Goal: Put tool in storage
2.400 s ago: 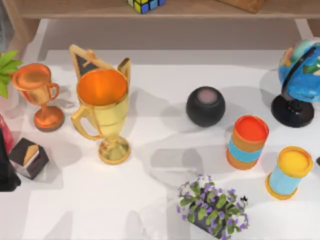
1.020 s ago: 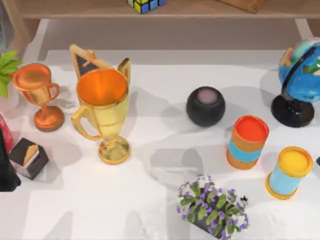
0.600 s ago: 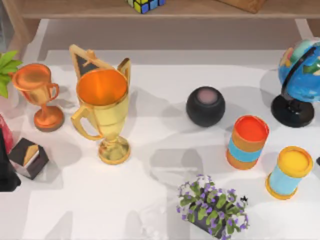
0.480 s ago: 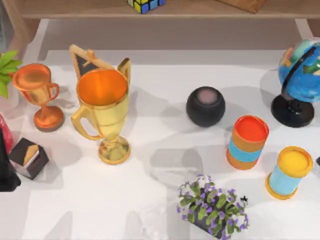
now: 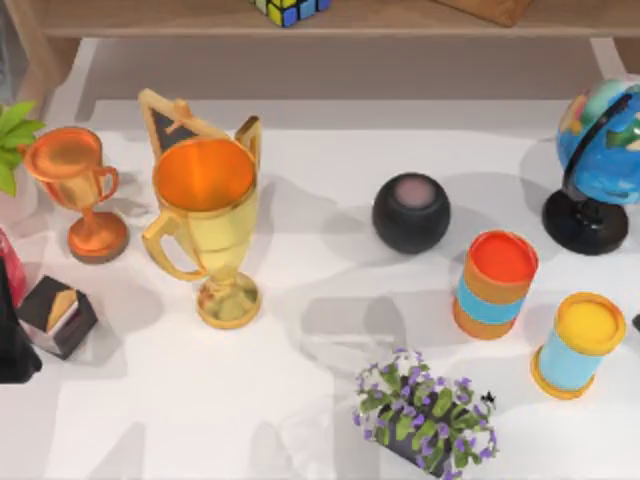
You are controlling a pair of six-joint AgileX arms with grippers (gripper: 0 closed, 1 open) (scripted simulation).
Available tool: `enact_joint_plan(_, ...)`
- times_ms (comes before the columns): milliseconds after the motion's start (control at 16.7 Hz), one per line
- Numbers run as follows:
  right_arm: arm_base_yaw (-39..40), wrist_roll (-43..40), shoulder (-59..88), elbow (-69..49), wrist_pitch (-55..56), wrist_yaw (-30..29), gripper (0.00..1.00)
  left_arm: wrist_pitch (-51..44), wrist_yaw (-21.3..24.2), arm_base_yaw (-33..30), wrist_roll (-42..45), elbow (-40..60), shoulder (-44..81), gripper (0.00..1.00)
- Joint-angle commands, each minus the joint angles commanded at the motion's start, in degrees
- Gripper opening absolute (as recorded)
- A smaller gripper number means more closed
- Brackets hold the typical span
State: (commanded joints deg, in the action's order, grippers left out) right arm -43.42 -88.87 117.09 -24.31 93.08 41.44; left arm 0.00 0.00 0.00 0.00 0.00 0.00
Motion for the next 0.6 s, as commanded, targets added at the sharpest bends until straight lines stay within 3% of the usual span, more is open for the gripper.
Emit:
enact_joint_plan(300, -0.35, 1.63, -0.36, -0.77, -1.83, -0.94, 1.0, 0.0, 0.0, 0.0, 0.0, 0.0, 0.0, 1.0)
enact_joint_plan(600, -3.4, 14.21, -5.04, -4.81, -16.42, -6.95, 1.0, 0.0, 0.0, 0.0, 0.0, 0.0, 0.0, 1.0)
